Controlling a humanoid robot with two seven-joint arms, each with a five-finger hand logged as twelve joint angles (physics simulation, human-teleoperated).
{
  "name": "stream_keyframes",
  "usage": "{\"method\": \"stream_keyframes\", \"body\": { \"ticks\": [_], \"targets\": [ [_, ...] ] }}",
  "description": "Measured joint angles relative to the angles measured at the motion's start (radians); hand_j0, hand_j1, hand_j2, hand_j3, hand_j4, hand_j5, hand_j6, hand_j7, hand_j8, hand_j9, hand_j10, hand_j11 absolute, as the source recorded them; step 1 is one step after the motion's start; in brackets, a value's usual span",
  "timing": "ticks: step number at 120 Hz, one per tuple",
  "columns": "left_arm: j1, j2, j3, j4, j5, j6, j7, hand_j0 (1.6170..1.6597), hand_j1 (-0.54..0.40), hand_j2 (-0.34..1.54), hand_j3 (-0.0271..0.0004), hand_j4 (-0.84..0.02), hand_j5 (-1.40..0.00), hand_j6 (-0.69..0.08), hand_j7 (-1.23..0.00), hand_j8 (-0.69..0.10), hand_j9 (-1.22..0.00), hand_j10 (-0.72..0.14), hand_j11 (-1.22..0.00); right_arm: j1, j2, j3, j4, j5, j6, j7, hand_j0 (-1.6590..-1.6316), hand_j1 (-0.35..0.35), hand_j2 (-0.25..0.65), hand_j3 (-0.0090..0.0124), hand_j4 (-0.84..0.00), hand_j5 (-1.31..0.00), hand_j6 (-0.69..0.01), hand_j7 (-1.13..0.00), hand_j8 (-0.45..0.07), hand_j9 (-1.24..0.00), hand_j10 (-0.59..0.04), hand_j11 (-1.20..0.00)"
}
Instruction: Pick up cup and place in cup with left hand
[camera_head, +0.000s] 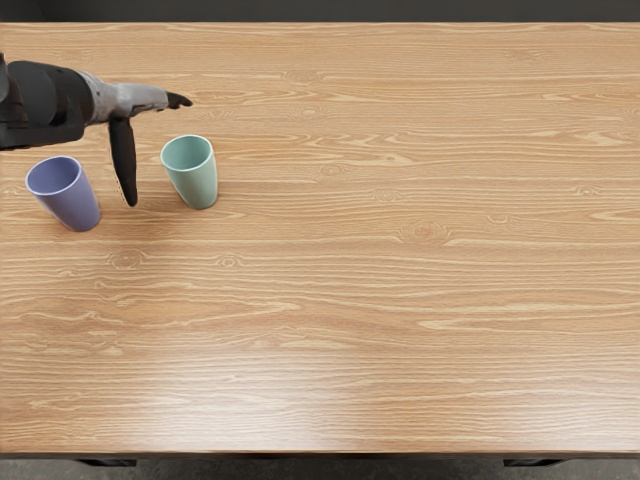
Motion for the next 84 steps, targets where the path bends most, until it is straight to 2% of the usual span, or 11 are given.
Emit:
{"method": "stream_keyframes", "body": {
  "ticks": [13, 29, 36, 58, 84],
  "targets": [
    [0.007, -0.03, 0.003, 0.012, 0.023, 0.035, 0.026, 1.658, 0.349, 0.0, 0.0, -0.004, 0.0, -0.005, 0.0, -0.005, 0.0, -0.004, 0.0, 0.0, 0.0, 0.0, 0.0, 0.0, 0.0, 0.0, -1.6581, -0.32, -0.005, 0.0, -0.024, -0.03, -0.024, -0.03, -0.024, -0.03, -0.024, -0.03],
    [0.007, -0.137, 0.006, 0.069, 0.078, 0.047, 0.039, 1.6581, 0.349, 0.0, 0.0, -0.004, 0.0, -0.005, 0.0, -0.005, 0.0, -0.003, 0.0, 0.0, 0.0, -0.001, 0.0, 0.0, 0.0, 0.001, -1.6581, -0.32, -0.005, 0.0, -0.024, -0.03, -0.024, -0.03, -0.024, -0.03, -0.024, -0.03],
    [0.01, -0.177, 0.011, 0.1, 0.109, 0.05, 0.041, 1.658, 0.349, 0.0, 0.0, -0.004, 0.0, -0.005, 0.0, -0.005, 0.0, -0.003, 0.0, 0.0, 0.0, -0.001, 0.0, 0.0, 0.0, 0.001, -1.6581, -0.32, -0.005, 0.0, -0.024, -0.03, -0.024, -0.03, -0.024, -0.03, -0.024, -0.03],
    [0.024, -0.223, 0.023, 0.189, 0.159, 0.053, 0.04, 1.6581, 0.346, 0.0, 0.0, -0.007, 0.0, -0.008, 0.0, -0.007, 0.0, -0.006, 0.0, 0.0, 0.0, -0.002, 0.0, 0.0, 0.0, 0.002, -1.6581, -0.32, -0.005, 0.0, -0.024, -0.03, -0.024, -0.03, -0.024, -0.03, -0.024, -0.03],
    [0.024, -0.311, 0.046, 0.333, 0.185, 0.055, 0.036, 1.6581, 0.275, 0.01, 0.0, -0.065, -0.08, -0.067, -0.08, -0.066, -0.08, -0.065, -0.08, 0.0, 0.0, -0.002, -0.001, 0.0, 0.0, 0.003, -1.6581, -0.32, -0.005, 0.0, -0.024, -0.03, -0.024, -0.03, -0.024, -0.03, -0.024, -0.03]
  ]
}}
